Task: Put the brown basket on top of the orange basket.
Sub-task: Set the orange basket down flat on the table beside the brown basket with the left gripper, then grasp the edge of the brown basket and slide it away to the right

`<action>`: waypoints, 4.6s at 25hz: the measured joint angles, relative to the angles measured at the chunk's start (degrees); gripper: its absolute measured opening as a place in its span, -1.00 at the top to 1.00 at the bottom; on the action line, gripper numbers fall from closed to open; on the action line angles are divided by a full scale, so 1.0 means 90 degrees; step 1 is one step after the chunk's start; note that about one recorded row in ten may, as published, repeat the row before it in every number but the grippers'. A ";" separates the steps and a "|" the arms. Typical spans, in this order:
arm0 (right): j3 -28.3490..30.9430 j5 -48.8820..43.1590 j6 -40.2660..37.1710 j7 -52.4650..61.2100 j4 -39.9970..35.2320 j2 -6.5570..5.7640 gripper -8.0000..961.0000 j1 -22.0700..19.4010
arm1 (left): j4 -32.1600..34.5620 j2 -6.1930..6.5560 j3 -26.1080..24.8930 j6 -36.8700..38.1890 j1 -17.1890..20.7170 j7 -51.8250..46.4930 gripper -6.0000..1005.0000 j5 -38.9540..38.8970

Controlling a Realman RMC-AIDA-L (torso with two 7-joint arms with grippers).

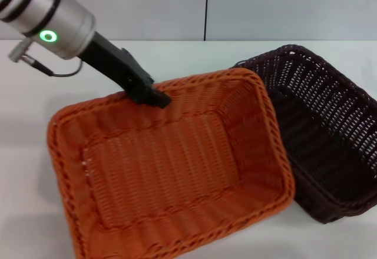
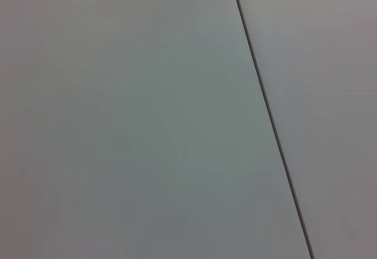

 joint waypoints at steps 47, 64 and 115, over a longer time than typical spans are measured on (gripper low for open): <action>0.0067 0.0053 0.0160 -0.0007 -0.0026 -0.0011 -0.11 0.0043 | 0.0056 -0.0013 0.0311 -0.1608 0.0290 0.0356 -0.59 -0.0162; -0.2835 -0.3299 0.0479 0.5813 -0.3752 -0.0475 -0.09 -0.0582 | 0.0673 -0.0051 0.1374 -0.5181 0.2888 0.2791 -0.65 -0.5311; -0.5070 -1.0356 -0.5259 0.7741 -0.6432 -0.0355 -0.05 0.0060 | -0.3435 -0.0070 0.2495 -0.4320 0.3025 0.9701 -0.65 -1.3788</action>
